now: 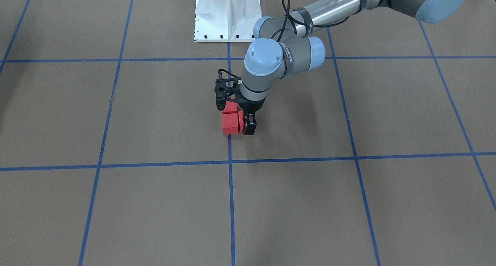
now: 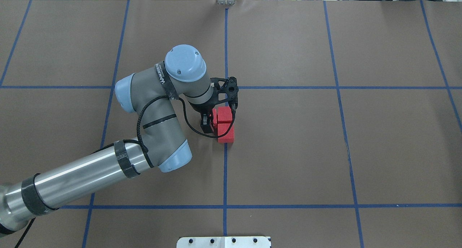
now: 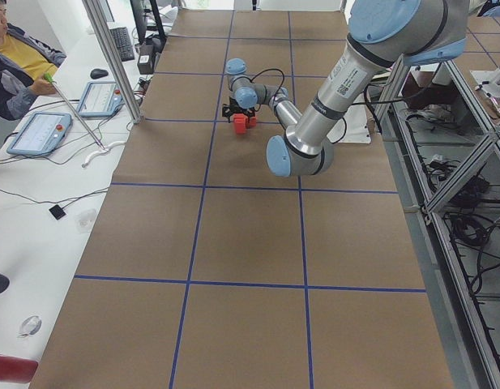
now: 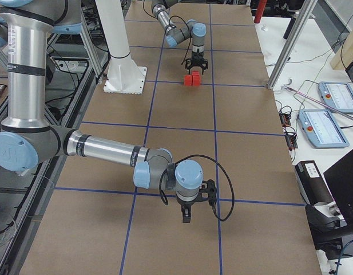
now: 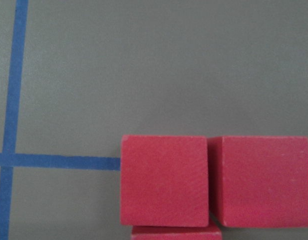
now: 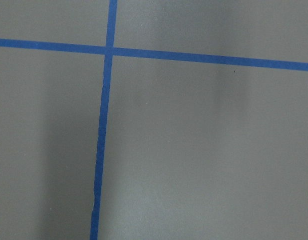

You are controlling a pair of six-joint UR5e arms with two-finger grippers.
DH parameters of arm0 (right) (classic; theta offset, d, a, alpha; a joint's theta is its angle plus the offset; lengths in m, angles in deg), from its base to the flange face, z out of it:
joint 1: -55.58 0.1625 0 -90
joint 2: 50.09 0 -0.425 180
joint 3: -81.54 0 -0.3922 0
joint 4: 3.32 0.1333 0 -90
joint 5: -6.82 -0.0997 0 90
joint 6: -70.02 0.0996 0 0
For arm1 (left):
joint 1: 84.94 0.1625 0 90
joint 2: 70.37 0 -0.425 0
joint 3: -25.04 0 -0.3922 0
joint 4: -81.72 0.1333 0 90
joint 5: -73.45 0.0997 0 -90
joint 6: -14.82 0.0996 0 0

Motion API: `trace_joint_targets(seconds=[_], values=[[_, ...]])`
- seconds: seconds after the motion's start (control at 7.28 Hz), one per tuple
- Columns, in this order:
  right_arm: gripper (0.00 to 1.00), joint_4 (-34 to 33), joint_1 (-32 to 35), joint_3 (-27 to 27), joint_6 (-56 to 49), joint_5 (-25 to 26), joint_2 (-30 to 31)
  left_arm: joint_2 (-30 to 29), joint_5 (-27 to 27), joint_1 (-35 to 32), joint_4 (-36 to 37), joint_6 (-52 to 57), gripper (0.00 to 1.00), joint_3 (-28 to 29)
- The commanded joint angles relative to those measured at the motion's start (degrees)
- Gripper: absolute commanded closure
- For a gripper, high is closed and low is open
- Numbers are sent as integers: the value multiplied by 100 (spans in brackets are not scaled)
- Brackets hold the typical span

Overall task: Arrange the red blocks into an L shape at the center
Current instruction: 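Release the cube and lift the left gripper away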

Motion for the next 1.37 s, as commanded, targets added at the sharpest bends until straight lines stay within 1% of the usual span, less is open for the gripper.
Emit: trace_joint_targets(seconds=[0.0,0.14,0.27,0.41,0.69,0.82,0.96,1.24], values=[[0,3,0,-2,-7,7,0,230,-216,-377,94,-26,0,-360],[0,3,9,-2,-7,7,9,388,-505,-806,260,-26,0,-361],[0,3,18,-11,-7,16,0,659,-986,-1375,479,-26,0,-361],[0,3,26,-11,-16,24,9,1123,-1435,-1999,542,-26,0,-361],[0,3,79,-11,-68,25,44,2238,-1554,-3273,552,-87,0,-404],[0,3,88,-11,-69,16,53,2757,-1676,-3889,482,-366,0,-396],[0,3,88,-20,-69,24,61,3258,-1685,-4460,508,-378,0,-396],[0,3,88,-46,-60,25,97,4165,-1694,-5419,464,-369,0,-413]])
